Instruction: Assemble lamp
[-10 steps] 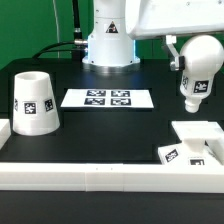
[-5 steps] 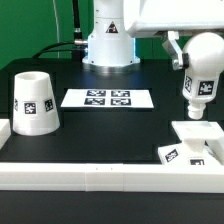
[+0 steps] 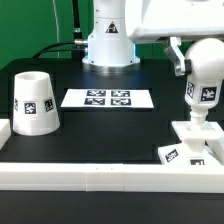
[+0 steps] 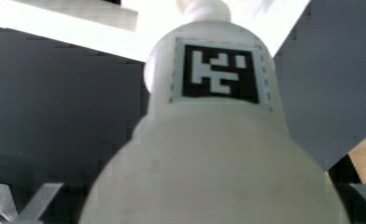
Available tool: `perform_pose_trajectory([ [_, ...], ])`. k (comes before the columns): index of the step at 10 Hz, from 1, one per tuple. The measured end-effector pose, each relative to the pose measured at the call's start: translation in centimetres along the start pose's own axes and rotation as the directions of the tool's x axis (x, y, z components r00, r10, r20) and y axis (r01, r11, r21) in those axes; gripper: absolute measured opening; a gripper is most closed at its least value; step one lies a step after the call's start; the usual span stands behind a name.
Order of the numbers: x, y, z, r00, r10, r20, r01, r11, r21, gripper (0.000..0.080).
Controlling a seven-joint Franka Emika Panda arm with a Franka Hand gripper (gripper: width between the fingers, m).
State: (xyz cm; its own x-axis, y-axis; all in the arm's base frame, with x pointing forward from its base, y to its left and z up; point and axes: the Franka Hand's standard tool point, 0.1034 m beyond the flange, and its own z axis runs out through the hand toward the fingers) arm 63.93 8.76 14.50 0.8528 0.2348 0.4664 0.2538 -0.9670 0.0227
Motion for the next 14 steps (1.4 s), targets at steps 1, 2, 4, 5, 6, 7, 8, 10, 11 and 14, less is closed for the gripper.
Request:
perform_pose_trajectory([
  [1,-0.3,0.0,0.3,1.000,0.001,0.005,-0.001,1.000,0.001,0.0579],
  [2,-0.6,-0.1,0.6,1.000,0.001,0.011,-0.001,1.000,0.002,0.0579],
  [4,-1.0,-0.2,1.0,1.000,0.000,0.020,0.000,1.000,0.005,0.0579],
  [5,-1.2,-0.3,1.2,1.000,0.000,0.023,0.000,1.000,0.006,0.0579],
  [6,-1.4,-0.4,1.4,1.000,-0.001,0.027,0.001,1.000,0.007,0.0579],
  [7,-1.6,-0.4,1.7,1.000,-0.001,0.023,0.000,1.000,0.006,0.0579],
  [8,-2.0,-0.5,2.0,1.000,0.000,0.018,0.000,1.000,0.005,0.0579],
  [10,-1.9,-0.5,2.0,1.000,0.000,-0.019,0.000,1.000,-0.003,0.0579],
  [11,-2.0,-0.5,2.0,1.000,-0.001,-0.029,0.000,1.000,-0.005,0.0579],
  [14,-2.0,-0.4,2.0,1.000,0.000,-0.028,0.000,1.000,-0.005,0.0651],
])
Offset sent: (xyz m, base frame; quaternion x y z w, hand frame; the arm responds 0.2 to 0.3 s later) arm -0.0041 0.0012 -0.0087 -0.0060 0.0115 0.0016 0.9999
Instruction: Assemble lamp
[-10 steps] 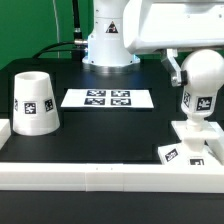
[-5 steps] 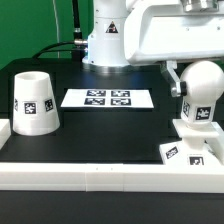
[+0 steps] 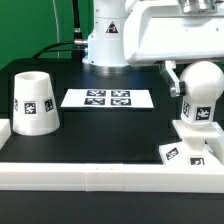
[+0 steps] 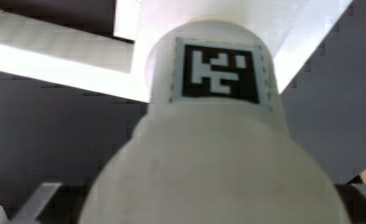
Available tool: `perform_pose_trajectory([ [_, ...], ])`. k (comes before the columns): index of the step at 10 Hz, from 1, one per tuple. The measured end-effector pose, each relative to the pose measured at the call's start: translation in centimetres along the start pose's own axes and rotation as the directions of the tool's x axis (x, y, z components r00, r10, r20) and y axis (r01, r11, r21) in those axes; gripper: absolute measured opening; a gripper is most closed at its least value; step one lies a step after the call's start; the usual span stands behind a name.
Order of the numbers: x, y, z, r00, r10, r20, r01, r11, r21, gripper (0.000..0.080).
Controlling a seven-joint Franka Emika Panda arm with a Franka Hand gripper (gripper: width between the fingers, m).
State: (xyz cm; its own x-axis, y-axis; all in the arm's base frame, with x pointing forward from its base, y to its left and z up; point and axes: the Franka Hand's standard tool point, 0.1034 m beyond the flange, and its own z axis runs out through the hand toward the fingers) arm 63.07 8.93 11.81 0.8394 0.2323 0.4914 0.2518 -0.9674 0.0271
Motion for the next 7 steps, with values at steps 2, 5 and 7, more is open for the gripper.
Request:
perform_pose_trajectory([
  [2,0.0,0.0,0.0,1.000,0.000,0.000,0.000,1.000,0.000,0.0695],
  [5,0.3,-0.2,-0.8,1.000,-0.004,-0.003,0.004,1.000,0.000,0.0699],
  [7,1.0,0.1,-2.2,1.000,-0.005,0.011,0.005,1.000,0.001,0.0699],
])
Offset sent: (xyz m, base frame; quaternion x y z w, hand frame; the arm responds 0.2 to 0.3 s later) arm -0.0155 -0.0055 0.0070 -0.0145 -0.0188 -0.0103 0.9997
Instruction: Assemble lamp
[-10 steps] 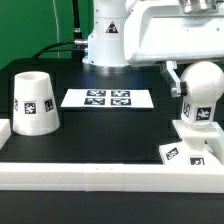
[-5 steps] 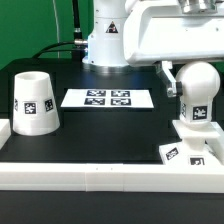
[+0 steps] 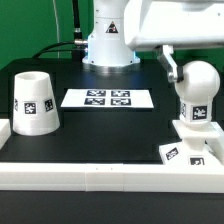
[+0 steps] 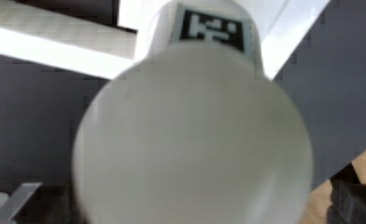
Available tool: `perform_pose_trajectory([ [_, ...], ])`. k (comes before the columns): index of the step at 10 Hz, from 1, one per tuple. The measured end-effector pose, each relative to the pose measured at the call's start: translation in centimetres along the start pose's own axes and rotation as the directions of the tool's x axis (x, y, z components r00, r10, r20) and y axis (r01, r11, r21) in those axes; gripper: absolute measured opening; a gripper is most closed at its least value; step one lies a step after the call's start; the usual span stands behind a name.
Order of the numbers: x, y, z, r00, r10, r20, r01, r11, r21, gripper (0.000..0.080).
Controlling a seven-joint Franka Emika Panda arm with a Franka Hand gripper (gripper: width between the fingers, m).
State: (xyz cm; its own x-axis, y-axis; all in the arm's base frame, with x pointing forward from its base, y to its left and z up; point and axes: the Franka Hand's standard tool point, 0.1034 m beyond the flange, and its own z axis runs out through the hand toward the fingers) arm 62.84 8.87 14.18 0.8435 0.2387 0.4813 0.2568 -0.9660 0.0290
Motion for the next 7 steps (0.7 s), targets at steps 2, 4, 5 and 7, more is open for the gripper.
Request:
perform_pose_trajectory([
  [2,0.2,0.2,-0.5,1.000,-0.001,0.010,0.001,1.000,0.001,0.0699],
  [4,0.0,0.0,-0.3,0.999,-0.002,0.032,0.002,1.000,0.007,0.0699],
  [5,-0.4,-0.1,-0.1,0.998,-0.002,0.069,0.001,1.000,0.015,0.0699],
  [7,-0.9,-0.1,0.1,0.977,-0.004,0.212,-0.006,0.999,0.045,0.0699],
])
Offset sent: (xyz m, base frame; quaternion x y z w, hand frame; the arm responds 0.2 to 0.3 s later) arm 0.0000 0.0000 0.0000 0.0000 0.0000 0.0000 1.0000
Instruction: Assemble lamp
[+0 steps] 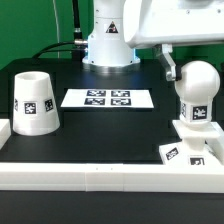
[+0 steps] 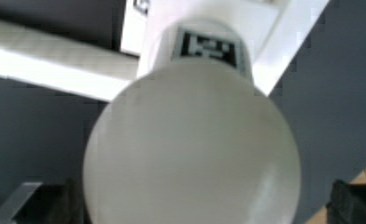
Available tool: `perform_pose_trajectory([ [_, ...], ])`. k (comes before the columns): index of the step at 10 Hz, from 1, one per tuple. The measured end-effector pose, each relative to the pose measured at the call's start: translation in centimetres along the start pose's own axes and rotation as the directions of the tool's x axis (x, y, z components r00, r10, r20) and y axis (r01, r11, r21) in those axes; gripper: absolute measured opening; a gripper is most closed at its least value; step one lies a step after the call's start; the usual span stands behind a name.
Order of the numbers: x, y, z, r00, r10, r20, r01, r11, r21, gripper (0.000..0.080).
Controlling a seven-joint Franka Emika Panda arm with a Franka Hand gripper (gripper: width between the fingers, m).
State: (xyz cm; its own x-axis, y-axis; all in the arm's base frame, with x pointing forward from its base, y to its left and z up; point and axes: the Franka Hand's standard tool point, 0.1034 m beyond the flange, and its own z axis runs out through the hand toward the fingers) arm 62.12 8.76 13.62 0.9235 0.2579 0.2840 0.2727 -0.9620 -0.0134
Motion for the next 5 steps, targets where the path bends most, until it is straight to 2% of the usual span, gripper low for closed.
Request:
perform_pose_trajectory([
  [3,-0.10,-0.19,0.22,0.983,-0.004,0.184,-0.004,0.999,0.043,0.0699],
  [5,0.09,-0.15,0.53,0.974,-0.008,0.227,-0.005,0.998,0.055,0.0699],
])
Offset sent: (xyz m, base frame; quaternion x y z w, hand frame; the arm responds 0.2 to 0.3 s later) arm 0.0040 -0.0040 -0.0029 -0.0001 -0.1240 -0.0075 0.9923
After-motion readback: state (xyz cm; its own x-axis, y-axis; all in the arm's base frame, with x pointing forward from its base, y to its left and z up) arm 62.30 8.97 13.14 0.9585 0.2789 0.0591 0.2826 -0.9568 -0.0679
